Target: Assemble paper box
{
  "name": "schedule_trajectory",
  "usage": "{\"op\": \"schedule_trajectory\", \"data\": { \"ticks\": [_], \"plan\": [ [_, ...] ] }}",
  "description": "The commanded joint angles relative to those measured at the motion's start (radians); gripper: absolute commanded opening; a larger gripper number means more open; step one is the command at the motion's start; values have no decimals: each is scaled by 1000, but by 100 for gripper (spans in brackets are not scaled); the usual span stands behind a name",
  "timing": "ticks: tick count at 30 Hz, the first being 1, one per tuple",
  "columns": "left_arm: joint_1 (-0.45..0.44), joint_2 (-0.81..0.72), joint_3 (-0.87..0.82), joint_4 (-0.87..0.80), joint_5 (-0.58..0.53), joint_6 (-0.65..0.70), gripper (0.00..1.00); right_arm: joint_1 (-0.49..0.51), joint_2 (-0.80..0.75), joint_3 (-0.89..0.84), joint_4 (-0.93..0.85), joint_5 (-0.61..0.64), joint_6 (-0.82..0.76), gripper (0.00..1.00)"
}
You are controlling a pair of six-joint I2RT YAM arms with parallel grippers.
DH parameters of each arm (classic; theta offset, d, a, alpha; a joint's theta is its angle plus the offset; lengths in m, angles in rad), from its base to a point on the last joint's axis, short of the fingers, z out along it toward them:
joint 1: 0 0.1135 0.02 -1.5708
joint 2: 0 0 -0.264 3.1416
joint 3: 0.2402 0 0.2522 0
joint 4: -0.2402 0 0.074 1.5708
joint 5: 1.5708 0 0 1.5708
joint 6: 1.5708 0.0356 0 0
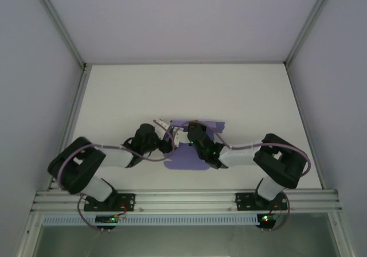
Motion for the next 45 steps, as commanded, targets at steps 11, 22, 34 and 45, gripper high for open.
{"op": "schedule_trajectory", "data": {
  "ticks": [11, 22, 34, 45],
  "plan": [
    [271, -672, -123, -552, -329, -395, 100, -33, -39, -6, -146, -67, 65, 0],
    [283, -137, -12, -213, 107, -302, 73, -40, -35, 13, -153, -74, 83, 0],
    [150, 79, 40, 70, 307, -118, 59, -38, -13, 15, -151, -62, 93, 0],
    [62, 171, 111, 22, 325, 19, 53, -41, -27, 6, -172, -66, 106, 0]
  ]
}}
